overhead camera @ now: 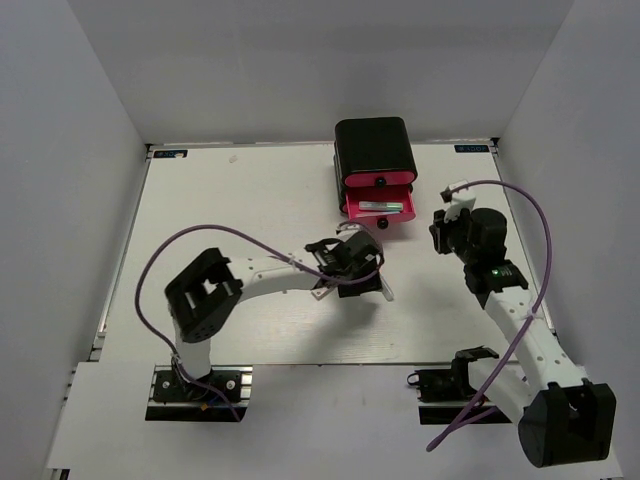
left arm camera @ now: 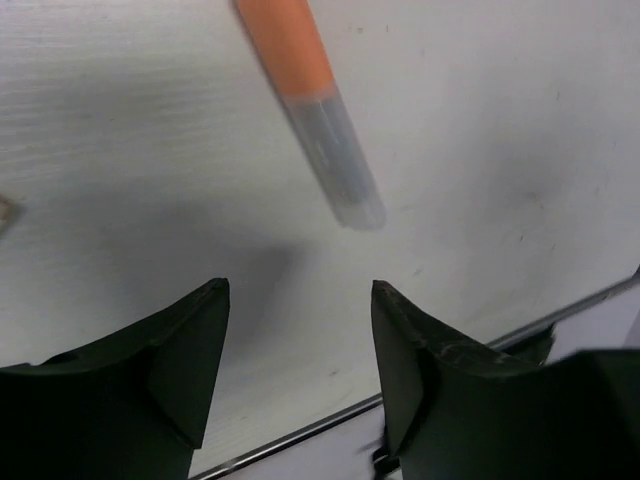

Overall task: Sort the stationery into containers
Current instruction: Pick up the stationery from the center of the board.

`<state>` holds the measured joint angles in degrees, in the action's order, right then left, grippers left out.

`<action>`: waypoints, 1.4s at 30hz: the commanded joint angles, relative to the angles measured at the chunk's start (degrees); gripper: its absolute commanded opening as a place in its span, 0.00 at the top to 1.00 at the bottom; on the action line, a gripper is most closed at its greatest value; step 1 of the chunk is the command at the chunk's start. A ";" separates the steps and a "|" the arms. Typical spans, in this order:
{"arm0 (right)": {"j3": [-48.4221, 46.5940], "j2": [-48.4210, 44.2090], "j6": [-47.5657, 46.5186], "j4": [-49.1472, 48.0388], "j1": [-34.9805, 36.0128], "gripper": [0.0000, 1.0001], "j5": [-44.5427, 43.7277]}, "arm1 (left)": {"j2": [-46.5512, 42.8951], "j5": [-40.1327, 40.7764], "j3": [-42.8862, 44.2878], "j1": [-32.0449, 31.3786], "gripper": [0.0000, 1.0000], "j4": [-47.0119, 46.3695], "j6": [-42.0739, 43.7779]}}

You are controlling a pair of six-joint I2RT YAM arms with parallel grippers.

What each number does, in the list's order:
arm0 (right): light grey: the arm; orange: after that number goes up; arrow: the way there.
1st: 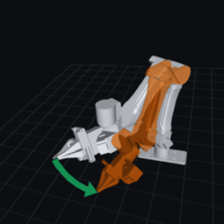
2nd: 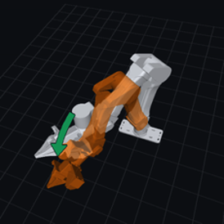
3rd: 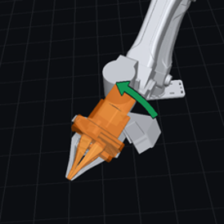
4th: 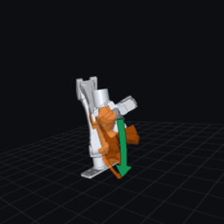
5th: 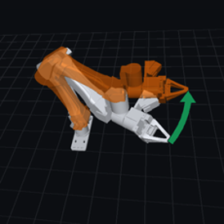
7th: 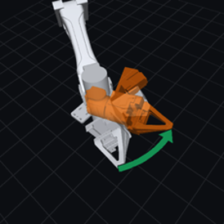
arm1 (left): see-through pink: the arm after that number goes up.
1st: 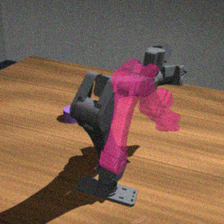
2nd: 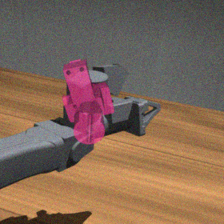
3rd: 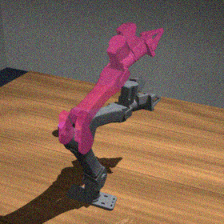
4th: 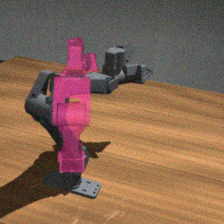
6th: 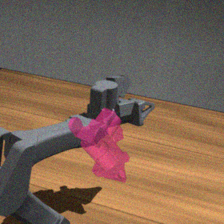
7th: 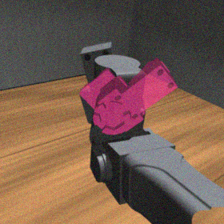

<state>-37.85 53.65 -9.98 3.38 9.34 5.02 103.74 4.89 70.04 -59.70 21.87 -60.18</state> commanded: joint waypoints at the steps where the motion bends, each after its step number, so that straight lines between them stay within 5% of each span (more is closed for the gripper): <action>1: 2.16 -2.31 6.46 -4.33 -2.39 0.71 -2.56 | 5.29 4.51 10.62 -0.41 0.30 9.57 -12.39; 22: 4.27 -8.64 7.60 -4.78 -8.55 0.71 1.57 | 24.04 6.19 33.31 0.20 0.26 24.53 -16.90; 31: 4.27 -9.70 8.04 -4.78 -10.40 0.73 2.28 | 24.76 6.80 32.00 0.20 0.47 26.74 -16.90; 42: 4.62 -10.50 7.78 -4.78 -11.19 0.73 3.60 | 17.56 5.49 22.87 -0.94 0.85 21.90 -7.96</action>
<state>-33.17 43.83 -2.90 1.10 -1.50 7.79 124.99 10.07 95.88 -59.59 41.34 -73.19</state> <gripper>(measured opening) 0.274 0.347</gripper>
